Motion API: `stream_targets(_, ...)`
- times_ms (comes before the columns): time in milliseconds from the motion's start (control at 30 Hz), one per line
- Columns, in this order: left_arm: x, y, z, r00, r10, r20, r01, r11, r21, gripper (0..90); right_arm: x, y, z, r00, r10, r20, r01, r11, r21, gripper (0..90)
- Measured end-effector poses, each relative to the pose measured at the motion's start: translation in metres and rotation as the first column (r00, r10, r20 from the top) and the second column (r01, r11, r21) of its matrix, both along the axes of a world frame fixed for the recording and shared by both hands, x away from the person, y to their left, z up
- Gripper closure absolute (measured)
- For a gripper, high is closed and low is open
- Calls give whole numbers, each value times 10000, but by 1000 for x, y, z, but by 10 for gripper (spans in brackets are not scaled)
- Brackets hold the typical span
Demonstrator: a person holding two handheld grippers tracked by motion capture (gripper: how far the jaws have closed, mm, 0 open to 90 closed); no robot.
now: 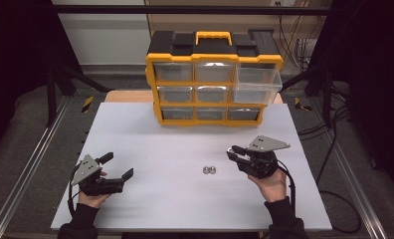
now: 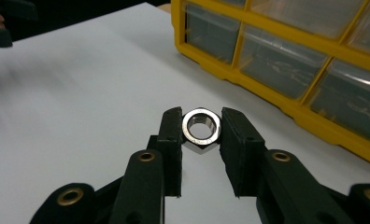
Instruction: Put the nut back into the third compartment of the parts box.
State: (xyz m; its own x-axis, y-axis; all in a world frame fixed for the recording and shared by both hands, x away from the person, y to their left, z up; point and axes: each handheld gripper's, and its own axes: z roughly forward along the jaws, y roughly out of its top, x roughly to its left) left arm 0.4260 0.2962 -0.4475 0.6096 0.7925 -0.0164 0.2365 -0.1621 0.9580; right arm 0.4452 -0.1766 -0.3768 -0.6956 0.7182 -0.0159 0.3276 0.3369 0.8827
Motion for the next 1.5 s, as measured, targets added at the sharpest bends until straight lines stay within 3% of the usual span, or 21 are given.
stream_targets(400,0,0,0,10000,38,8,-38,10000,-7,31,-3,-10,32,9984,-227,521,210,9992,334,703)
stream_targets(1000,0,0,-1,10000,22,-9,-22,10000,20,31,-5,-21,97,9870,-645,1473,569,9969,552,703)
stream_targets(1233,0,0,-1,10000,21,-1,-21,10000,36,31,0,-23,121,9791,-917,1813,788,9939,774,702)
stream_targets(1500,0,0,0,10000,35,9,-35,10000,1,31,19,-23,150,9646,-1636,2070,1508,9856,765,702)
